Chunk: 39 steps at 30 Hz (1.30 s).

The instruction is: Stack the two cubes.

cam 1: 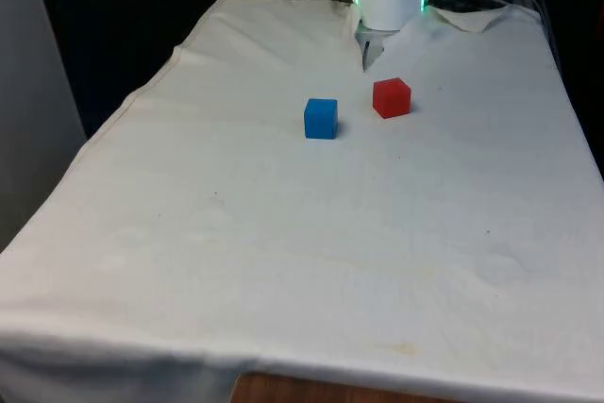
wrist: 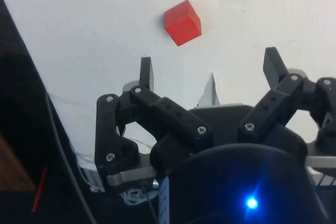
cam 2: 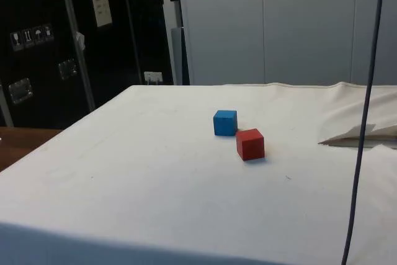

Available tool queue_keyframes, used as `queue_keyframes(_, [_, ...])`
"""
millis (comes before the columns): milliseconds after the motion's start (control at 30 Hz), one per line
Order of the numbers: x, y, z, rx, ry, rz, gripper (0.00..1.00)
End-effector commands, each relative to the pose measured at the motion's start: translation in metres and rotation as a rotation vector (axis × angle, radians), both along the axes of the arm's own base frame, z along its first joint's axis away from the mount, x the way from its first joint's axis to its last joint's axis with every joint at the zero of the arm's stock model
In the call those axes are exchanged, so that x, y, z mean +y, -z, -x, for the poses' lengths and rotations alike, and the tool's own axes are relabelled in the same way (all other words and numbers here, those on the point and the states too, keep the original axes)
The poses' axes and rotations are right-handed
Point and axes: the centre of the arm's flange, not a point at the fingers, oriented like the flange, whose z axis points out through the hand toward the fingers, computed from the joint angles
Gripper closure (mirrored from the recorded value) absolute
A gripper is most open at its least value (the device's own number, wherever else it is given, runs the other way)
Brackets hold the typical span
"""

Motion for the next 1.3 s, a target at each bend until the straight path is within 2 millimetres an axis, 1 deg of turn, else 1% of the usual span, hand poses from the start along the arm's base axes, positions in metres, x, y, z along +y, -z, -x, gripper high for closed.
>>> queue_keyframes(0, [0.000,-0.001,0.004,-0.008,0.001,0.007,0.00])
queue_keyframes(100, [0.000,0.001,0.006,0.004,-0.002,0.002,0.00])
queue_keyframes(333, [0.000,0.004,0.024,-0.018,-0.006,0.014,0.00])
queue_keyframes(367, [0.000,0.005,0.021,-0.004,-0.008,0.007,0.00])
queue_keyframes(500, [-0.001,0.007,0.036,-0.029,-0.010,0.016,0.00])
queue_keyframes(633, [-0.001,0.010,0.045,-0.039,-0.014,0.017,0.00])
queue_keyframes(667, [-0.001,0.010,0.043,-0.027,-0.013,0.008,0.00])
queue_keyframes(733, [0.000,0.012,0.051,-0.046,-0.017,0.018,0.00])
queue_keyframes(1033, [0.003,0.019,0.069,-0.057,-0.027,0.024,0.00])
queue_keyframes(1167, [0.006,0.027,0.081,-0.066,-0.036,0.028,0.00])
queue_keyframes(1200, [0.006,0.027,0.081,-0.066,-0.036,0.028,0.00])
queue_keyframes(1267, [0.008,0.034,0.087,-0.069,-0.042,0.024,0.00])
